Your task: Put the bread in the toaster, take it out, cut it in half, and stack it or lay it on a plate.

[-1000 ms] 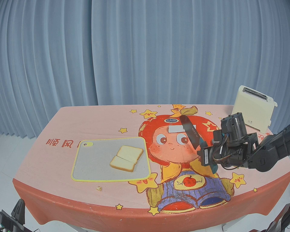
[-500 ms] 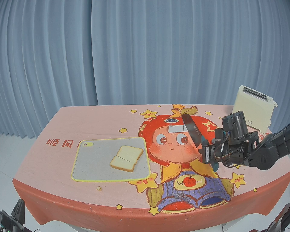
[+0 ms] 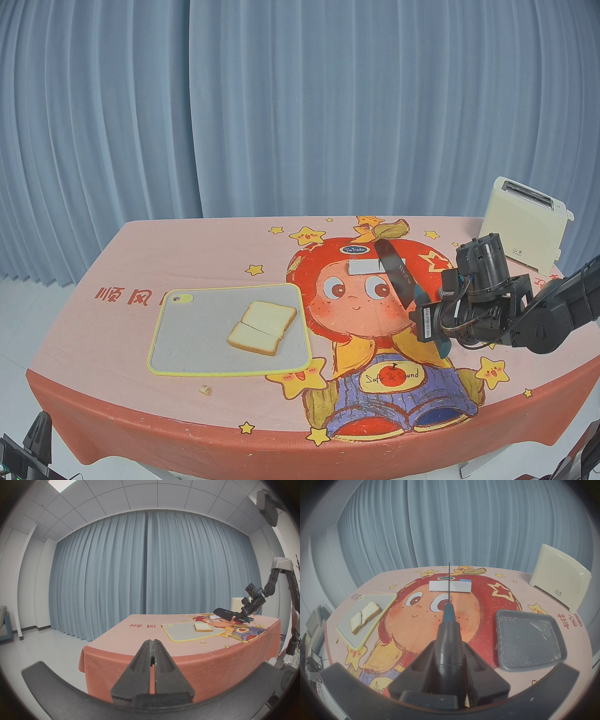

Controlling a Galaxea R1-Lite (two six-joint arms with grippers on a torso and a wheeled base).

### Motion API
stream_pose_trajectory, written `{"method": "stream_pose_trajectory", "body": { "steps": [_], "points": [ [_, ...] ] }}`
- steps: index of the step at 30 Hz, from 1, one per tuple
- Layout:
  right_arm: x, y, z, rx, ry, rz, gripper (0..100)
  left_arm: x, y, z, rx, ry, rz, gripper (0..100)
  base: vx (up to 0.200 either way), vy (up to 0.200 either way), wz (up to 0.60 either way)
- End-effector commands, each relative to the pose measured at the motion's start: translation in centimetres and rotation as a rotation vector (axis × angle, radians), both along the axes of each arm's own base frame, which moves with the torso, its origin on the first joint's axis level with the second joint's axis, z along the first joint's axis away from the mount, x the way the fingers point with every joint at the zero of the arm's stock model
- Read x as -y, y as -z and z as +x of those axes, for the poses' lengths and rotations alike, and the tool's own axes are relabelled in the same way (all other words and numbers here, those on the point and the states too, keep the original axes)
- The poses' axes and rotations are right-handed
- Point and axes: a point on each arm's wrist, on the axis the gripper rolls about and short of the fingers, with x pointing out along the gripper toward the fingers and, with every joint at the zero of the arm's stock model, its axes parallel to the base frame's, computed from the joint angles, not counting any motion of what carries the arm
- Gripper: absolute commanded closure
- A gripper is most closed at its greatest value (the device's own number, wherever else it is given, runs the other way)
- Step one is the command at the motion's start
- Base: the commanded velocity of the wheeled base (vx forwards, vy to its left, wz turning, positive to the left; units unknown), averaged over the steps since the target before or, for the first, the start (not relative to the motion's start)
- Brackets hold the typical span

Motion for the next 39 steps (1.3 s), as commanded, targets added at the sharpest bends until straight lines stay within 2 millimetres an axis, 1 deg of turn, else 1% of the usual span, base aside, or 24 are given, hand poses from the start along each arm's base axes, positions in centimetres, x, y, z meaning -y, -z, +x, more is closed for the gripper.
{"method": "stream_pose_trajectory", "body": {
  "steps": [1, 13, 17, 27, 39],
  "points": [
    [-0.16, 0.31, 0.04, -0.008, -0.003, -0.005, 100, 0.00, 0.49, 0.14, -0.019, -0.001, 0.000, 100, 0.000, 0.000, 0.00],
    [-0.22, 0.41, 0.05, -0.011, -0.005, -0.006, 100, 0.00, 0.49, 0.14, -0.019, -0.001, 0.000, 100, 0.000, 0.000, 0.00],
    [-0.30, 0.75, 0.20, -0.019, -0.004, -0.010, 100, 0.00, 0.49, 0.14, -0.019, -0.001, 0.000, 100, 0.000, 0.000, 0.00],
    [-0.72, 0.88, 0.35, -0.026, 0.010, 0.013, 100, 0.00, 0.49, 0.14, -0.019, -0.001, 0.000, 100, 0.000, 0.000, 0.00],
    [-0.34, -0.01, 0.34, -0.007, 0.015, 0.028, 100, 0.00, 0.49, 0.14, -0.019, -0.001, -0.002, 100, 0.000, 0.000, 0.00]
  ]
}}
